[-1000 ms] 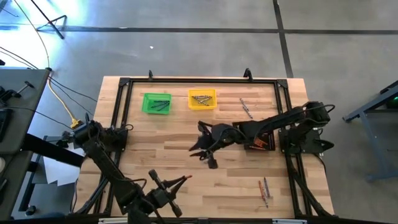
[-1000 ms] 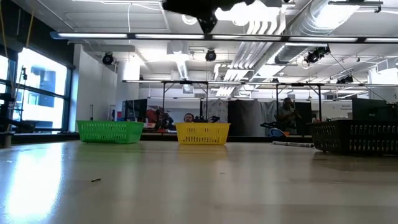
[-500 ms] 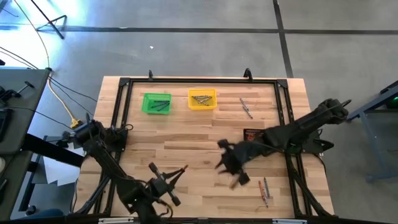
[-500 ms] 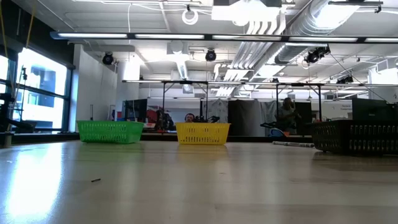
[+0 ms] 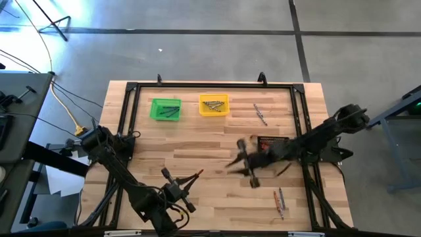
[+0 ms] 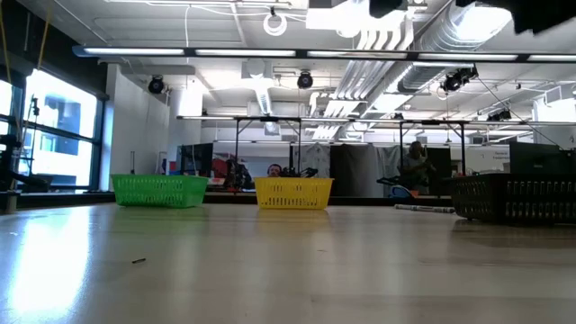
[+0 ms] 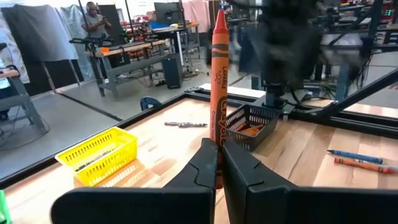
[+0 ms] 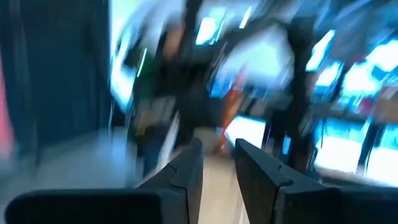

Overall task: Sort crayons
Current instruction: Put the orange crayon into the black bin

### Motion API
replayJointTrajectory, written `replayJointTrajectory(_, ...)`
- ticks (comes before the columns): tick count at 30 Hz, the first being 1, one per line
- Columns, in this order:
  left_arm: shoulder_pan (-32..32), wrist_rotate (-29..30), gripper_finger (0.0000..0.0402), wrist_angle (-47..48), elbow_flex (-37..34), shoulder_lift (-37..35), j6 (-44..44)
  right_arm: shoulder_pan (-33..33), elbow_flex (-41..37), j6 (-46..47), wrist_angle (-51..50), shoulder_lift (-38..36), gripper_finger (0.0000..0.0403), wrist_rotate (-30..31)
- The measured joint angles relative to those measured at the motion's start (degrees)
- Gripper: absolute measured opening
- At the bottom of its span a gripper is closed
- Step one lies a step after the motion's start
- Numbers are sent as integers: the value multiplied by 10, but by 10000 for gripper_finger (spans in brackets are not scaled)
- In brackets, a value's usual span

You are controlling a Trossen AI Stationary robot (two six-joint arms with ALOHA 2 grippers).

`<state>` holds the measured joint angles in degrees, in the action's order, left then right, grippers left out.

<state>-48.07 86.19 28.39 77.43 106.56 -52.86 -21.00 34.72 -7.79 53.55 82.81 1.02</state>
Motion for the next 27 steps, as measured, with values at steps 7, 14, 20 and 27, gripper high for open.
replayJointTrajectory(7,31,-23,0,-20,0,0,18,75,-85,202,199,-1,87,17)
replayJointTrajectory(14,92,-94,0,-98,0,0,116,46,-58,207,165,0,87,-15)
replayJointTrajectory(20,113,-101,0,-139,0,0,160,19,-55,198,125,0,87,25)
replayJointTrajectory(27,126,-125,0,-198,0,0,216,6,-54,198,101,0,87,103)
